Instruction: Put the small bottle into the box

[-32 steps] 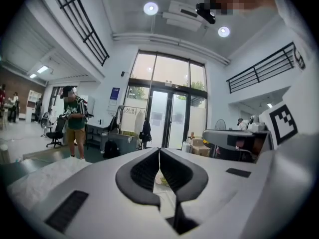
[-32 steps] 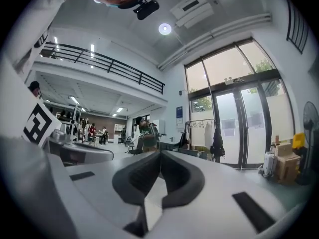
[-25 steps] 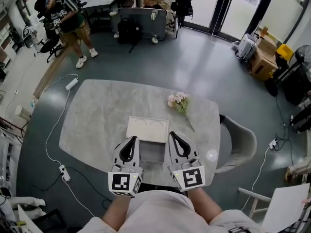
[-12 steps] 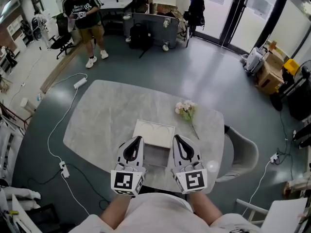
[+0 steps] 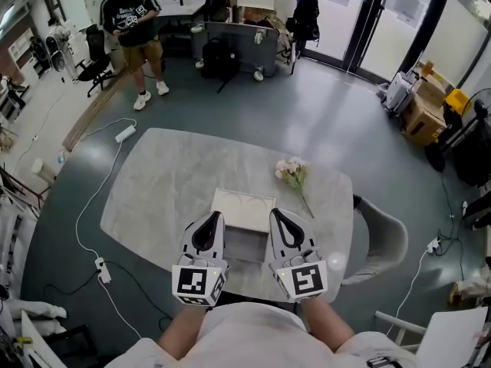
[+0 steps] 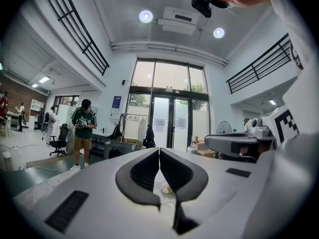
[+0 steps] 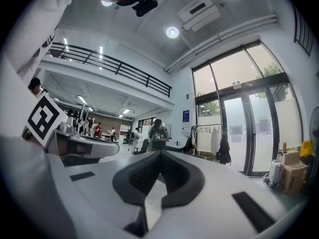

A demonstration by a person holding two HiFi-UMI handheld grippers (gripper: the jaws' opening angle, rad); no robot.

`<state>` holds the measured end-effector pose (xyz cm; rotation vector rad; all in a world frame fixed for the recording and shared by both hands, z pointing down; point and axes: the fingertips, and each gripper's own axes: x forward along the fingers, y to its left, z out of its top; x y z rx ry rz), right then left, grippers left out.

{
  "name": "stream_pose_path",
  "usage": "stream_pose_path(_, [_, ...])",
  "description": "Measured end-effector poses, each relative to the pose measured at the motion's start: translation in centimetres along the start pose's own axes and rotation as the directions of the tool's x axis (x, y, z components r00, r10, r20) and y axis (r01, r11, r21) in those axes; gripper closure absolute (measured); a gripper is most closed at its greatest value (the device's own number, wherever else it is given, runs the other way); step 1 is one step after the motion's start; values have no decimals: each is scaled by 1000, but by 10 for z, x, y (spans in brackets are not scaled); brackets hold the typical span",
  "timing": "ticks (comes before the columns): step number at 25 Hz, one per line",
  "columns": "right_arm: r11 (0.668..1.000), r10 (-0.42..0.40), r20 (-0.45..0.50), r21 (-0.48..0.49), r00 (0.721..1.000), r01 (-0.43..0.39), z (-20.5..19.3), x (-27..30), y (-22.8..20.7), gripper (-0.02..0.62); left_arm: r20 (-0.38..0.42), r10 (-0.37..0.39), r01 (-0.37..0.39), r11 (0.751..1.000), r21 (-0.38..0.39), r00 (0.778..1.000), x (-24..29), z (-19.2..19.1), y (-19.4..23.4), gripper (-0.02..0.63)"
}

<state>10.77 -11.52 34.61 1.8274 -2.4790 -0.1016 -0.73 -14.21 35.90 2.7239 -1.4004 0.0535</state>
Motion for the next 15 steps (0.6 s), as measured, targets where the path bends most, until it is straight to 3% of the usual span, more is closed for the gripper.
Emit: stream_pose_path(15, [1000, -1, -7, -1, 1000, 1, 4, 7, 2, 569, 4, -10, 10, 1000, -10, 1000, 2, 6, 7, 581])
